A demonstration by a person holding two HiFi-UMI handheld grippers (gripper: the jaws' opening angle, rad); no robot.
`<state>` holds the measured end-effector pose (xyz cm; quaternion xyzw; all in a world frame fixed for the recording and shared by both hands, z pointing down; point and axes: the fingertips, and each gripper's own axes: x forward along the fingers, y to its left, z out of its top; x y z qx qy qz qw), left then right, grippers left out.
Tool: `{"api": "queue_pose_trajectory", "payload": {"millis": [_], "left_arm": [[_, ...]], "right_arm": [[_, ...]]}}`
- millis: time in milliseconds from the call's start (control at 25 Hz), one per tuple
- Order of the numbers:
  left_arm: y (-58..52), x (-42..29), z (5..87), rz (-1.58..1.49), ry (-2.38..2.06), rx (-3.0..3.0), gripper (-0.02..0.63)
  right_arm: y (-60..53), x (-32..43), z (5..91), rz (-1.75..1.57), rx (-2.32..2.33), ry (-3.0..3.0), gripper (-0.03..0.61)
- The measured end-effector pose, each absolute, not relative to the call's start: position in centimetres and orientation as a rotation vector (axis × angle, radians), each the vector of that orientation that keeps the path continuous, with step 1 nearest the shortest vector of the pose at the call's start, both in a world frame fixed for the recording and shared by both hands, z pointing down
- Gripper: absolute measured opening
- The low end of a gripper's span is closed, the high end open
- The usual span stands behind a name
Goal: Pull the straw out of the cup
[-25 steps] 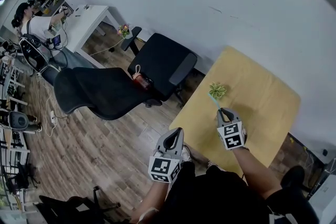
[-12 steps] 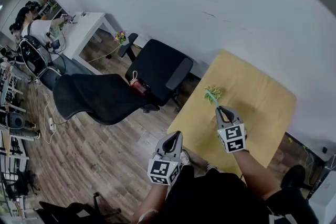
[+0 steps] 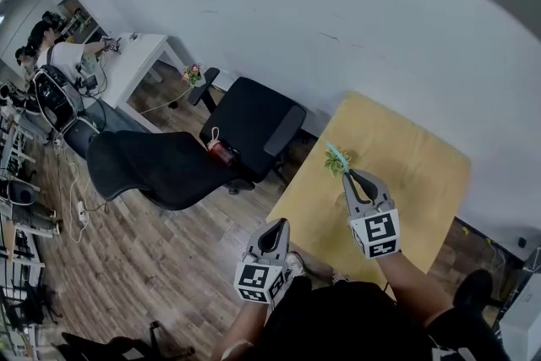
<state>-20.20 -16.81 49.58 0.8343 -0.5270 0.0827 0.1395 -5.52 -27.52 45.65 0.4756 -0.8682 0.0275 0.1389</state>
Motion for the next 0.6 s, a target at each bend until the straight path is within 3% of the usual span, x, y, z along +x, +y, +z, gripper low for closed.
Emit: {"api": "queue_pose_trajectory", "payload": {"millis": [600], "left_arm": [[-17.5, -19.3, 43.6, 0.104, -1.481, 2.506, 0.02]], "right_arm": [[-23.9, -5.3, 32.8, -0.17, 1.525, -2.766, 0.051]]}}
